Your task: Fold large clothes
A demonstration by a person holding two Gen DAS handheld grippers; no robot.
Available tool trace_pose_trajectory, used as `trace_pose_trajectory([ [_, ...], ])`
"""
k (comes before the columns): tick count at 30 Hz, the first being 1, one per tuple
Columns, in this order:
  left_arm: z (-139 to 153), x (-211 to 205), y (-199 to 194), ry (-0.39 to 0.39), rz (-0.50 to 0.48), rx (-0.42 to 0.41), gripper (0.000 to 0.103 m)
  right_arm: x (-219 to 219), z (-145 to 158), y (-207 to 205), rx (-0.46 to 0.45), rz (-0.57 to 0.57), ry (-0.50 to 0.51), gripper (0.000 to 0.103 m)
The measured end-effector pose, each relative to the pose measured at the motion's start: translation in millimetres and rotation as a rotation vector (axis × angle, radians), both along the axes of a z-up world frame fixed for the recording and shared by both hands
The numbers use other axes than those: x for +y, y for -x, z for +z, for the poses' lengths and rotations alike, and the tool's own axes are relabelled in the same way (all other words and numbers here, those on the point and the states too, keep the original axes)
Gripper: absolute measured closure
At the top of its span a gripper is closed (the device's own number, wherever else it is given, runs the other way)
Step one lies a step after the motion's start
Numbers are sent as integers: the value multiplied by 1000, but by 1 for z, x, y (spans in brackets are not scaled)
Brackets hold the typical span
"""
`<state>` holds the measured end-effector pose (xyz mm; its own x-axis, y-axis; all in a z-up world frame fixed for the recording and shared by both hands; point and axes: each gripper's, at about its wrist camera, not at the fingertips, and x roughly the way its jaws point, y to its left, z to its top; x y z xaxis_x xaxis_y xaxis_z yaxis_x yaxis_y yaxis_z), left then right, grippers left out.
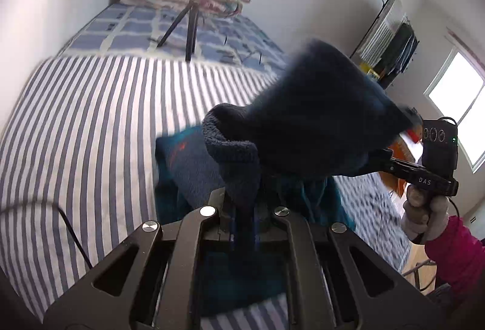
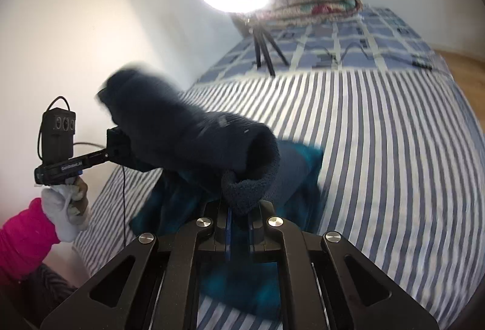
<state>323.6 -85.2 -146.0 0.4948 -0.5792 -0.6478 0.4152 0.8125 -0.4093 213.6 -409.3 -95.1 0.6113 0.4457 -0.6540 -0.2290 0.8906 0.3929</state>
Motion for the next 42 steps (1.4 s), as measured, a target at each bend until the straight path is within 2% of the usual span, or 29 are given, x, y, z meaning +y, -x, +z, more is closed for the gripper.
trace_pose_trajectory([
  [7, -36, 0, 50, -70, -13, 29, 97, 21, -39, 48, 62, -13, 104, 97],
  [9, -42, -1, 62, -94, -9, 24, 96, 28, -45, 55, 55, -23, 167, 97],
  [13, -45, 5, 78, -114, 5, 10, 92, 37, -45, 63, 36, -34, 233, 97],
  [16, -39, 12, 88, -115, 0, 10, 90, 51, -38, 74, -11, -24, 368, 94],
  [17, -36, 14, 94, -126, -7, 6, 87, 55, -37, 80, -23, -14, 399, 92],
  [18, -33, 18, 96, -133, -11, 9, 79, 60, -34, 86, -34, -3, 435, 90],
  [20, -28, 29, 106, -100, -24, 29, 63, 61, -31, 98, -43, 11, 480, 88],
  [21, -24, 37, 112, -91, -22, 27, 59, 59, -28, 103, -43, 16, 496, 88],
  [23, -19, 50, 121, -78, -20, 31, 57, 51, -25, 115, -42, 11, 506, 87],
  [25, -15, 64, 126, -41, -13, 64, 55, 39, -20, 125, -27, -8, 478, 82],
  [26, -13, 71, 126, -7, -2, 86, 49, 33, -18, 128, -17, -22, 439, 76],
  [27, -13, 79, 123, 34, 16, 109, 40, 25, -15, 130, 2, -33, 360, 70],
  [29, -15, 92, 113, 153, 62, 172, 35, 16, -15, 128, 29, -45, 197, 48],
  [32, -28, 95, 91, 301, 106, 285, 33, 11, -22, 115, 81, -63, -27, 47],
  [34, -39, 88, 79, 340, 122, 333, 33, 14, -35, 99, 129, -83, -132, 47],
  [38, -67, 81, 61, 445, 176, 429, 33, 24, -57, 79, 165, -142, -189, 47],
  [42, -87, 72, 54, 444, 217, 478, 33, 24, -80, 61, 212, -185, -308, 48],
])
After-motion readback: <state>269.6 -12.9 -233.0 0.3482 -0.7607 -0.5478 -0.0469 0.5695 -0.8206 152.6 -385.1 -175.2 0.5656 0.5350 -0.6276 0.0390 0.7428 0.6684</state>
